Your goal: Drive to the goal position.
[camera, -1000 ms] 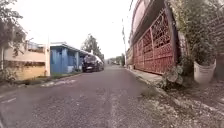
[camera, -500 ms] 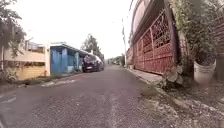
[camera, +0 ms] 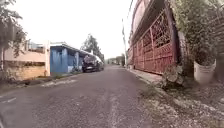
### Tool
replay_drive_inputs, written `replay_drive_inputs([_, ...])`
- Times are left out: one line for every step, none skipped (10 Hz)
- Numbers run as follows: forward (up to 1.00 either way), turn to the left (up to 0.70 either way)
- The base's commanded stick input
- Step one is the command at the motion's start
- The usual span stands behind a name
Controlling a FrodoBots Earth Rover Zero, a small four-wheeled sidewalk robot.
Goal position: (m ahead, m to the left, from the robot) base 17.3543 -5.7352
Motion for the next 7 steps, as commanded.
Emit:
replay_drive_inputs([0.7,0.35])
replay_drive_inputs([0.7,0.33])
replay_drive_inputs([0.7,0.0])
replay_drive_inputs([0.7,0.0])
replay_drive_inputs([0.7,0.0])
replay_drive_inputs([0.7,0.0])
replay_drive_inputs([0.7,0.0])
